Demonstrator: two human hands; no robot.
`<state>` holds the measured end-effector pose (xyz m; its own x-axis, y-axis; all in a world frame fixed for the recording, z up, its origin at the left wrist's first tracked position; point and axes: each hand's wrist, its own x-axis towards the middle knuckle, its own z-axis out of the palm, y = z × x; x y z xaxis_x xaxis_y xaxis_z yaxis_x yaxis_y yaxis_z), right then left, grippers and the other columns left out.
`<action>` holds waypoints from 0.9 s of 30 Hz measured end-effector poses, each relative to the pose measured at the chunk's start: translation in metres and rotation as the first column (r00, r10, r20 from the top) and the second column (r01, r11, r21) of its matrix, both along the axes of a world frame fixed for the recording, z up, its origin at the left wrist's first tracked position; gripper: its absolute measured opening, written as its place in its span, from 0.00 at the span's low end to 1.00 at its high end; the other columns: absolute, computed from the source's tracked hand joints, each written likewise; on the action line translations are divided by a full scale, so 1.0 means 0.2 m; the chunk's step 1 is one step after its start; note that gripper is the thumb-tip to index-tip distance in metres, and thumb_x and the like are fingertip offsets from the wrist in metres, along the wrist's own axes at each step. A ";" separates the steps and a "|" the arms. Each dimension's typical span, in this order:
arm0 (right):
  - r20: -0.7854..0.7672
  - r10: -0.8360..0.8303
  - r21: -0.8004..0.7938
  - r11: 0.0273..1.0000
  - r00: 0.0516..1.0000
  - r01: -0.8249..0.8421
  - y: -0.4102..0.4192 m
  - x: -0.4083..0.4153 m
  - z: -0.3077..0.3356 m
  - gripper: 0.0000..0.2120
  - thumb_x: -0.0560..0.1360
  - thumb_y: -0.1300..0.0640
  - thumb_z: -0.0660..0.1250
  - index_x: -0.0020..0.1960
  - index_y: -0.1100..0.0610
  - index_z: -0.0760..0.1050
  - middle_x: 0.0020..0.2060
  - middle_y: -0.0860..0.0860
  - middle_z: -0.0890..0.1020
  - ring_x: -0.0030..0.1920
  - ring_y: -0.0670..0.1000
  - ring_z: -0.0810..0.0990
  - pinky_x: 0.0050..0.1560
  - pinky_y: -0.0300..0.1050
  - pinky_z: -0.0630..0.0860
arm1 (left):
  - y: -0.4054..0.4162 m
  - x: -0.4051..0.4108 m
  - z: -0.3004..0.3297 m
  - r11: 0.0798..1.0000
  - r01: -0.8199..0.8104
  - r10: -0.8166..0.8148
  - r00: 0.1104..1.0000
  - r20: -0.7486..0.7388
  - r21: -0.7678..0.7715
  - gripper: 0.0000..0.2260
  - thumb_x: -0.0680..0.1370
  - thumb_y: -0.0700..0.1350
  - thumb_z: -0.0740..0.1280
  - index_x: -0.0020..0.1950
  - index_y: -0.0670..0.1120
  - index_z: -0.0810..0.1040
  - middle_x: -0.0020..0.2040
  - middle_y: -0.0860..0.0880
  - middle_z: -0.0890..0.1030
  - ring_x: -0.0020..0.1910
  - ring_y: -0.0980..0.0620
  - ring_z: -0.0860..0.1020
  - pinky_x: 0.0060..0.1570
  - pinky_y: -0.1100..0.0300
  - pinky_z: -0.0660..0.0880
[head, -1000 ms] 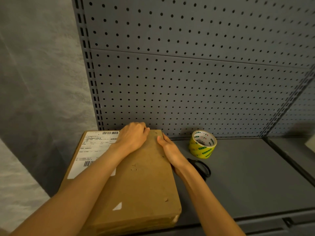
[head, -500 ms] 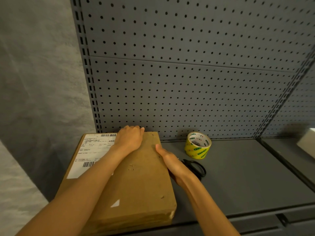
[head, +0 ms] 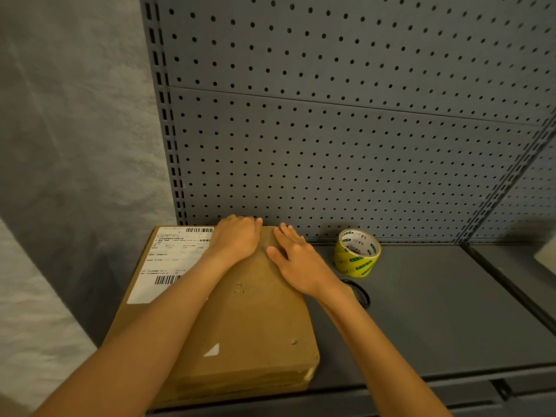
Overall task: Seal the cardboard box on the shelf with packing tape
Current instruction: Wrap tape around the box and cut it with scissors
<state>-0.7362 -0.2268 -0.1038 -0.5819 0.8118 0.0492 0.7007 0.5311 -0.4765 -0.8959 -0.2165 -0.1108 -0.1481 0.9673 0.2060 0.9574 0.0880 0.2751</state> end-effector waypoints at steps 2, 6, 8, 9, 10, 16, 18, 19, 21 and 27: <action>0.030 0.043 0.051 0.998 0.999 -0.045 -0.04 0.01 0.00 0.26 0.82 0.49 0.51 0.77 0.58 0.53 0.77 0.53 0.53 0.77 0.48 0.47 0.74 0.43 0.44 | 0.00 0.00 0.00 1.000 -0.005 0.005 1.000 0.003 -0.004 0.22 0.83 0.50 0.47 0.51 0.42 0.78 0.51 0.42 0.81 0.53 0.43 0.76 0.56 0.50 0.70; 0.055 0.086 0.081 0.993 0.995 -0.090 -0.15 0.04 0.02 0.23 0.82 0.51 0.53 0.75 0.57 0.58 0.76 0.51 0.59 0.76 0.48 0.51 0.74 0.44 0.50 | 0.01 0.00 0.00 1.000 -0.011 0.011 1.000 -0.016 0.003 0.22 0.83 0.50 0.47 0.52 0.42 0.78 0.52 0.42 0.81 0.54 0.43 0.76 0.55 0.51 0.69; 0.058 0.077 0.087 0.993 0.995 -0.082 -0.16 0.04 0.05 0.19 0.82 0.53 0.55 0.70 0.58 0.67 0.71 0.52 0.69 0.73 0.52 0.61 0.75 0.45 0.52 | 0.00 0.01 0.00 1.000 -0.015 0.015 1.000 -0.015 0.004 0.22 0.83 0.50 0.47 0.51 0.42 0.78 0.52 0.42 0.81 0.54 0.43 0.76 0.55 0.51 0.69; 0.023 0.063 0.088 0.994 0.998 -0.065 -0.14 0.03 0.07 0.15 0.82 0.53 0.56 0.64 0.58 0.72 0.64 0.52 0.74 0.69 0.54 0.68 0.75 0.48 0.54 | 0.00 0.01 0.00 1.000 -0.016 0.016 1.000 -0.001 0.002 0.22 0.83 0.50 0.47 0.51 0.42 0.78 0.52 0.42 0.81 0.53 0.43 0.76 0.55 0.51 0.69; -0.015 0.048 0.090 0.995 0.999 -0.046 -0.11 0.02 0.09 0.12 0.82 0.53 0.56 0.59 0.58 0.73 0.60 0.53 0.76 0.66 0.55 0.71 0.74 0.51 0.56 | -0.01 0.01 0.01 1.000 -0.014 0.015 1.000 0.018 -0.001 0.21 0.84 0.50 0.47 0.50 0.42 0.77 0.51 0.42 0.80 0.53 0.43 0.76 0.55 0.51 0.69; 0.067 0.006 0.027 1.000 0.998 -0.008 0.01 -0.07 0.03 0.27 0.83 0.49 0.52 0.77 0.59 0.50 0.77 0.53 0.51 0.77 0.49 0.46 0.74 0.44 0.47 | -0.01 0.00 0.02 1.000 -0.011 0.011 0.998 0.059 -0.005 0.20 0.84 0.49 0.48 0.52 0.42 0.77 0.52 0.42 0.80 0.53 0.44 0.76 0.54 0.52 0.68; 0.033 -0.015 0.029 0.999 0.999 0.014 0.01 -0.07 0.01 0.26 0.83 0.49 0.52 0.77 0.59 0.51 0.77 0.53 0.53 0.77 0.49 0.47 0.74 0.43 0.47 | -0.01 0.00 0.02 1.000 -0.007 0.008 0.999 0.046 -0.013 0.20 0.84 0.49 0.48 0.52 0.42 0.77 0.52 0.42 0.80 0.53 0.44 0.76 0.54 0.52 0.68; 0.024 -0.024 0.033 0.999 0.999 0.023 0.00 -0.07 0.01 0.26 0.82 0.50 0.52 0.77 0.59 0.52 0.77 0.52 0.53 0.77 0.49 0.48 0.74 0.43 0.48 | 0.00 0.00 0.01 1.000 -0.005 0.006 0.999 0.037 -0.015 0.20 0.84 0.49 0.48 0.52 0.42 0.77 0.52 0.42 0.80 0.54 0.44 0.76 0.55 0.52 0.68; 0.034 -0.016 0.072 0.997 0.999 0.014 -0.02 -0.06 0.02 0.25 0.82 0.50 0.52 0.76 0.58 0.54 0.76 0.52 0.55 0.77 0.49 0.50 0.74 0.45 0.50 | 0.01 0.00 0.01 1.000 -0.007 0.007 1.000 0.022 -0.014 0.21 0.84 0.49 0.47 0.53 0.42 0.78 0.53 0.42 0.80 0.54 0.43 0.76 0.55 0.51 0.69; -0.029 0.073 0.140 0.988 0.997 -0.068 -0.14 0.04 -0.01 0.21 0.81 0.53 0.57 0.73 0.55 0.64 0.73 0.50 0.64 0.75 0.47 0.57 0.75 0.41 0.52 | 0.02 -0.01 0.00 1.000 0.000 0.000 1.000 0.000 -0.001 0.22 0.84 0.49 0.47 0.52 0.41 0.78 0.52 0.41 0.81 0.53 0.43 0.76 0.54 0.51 0.69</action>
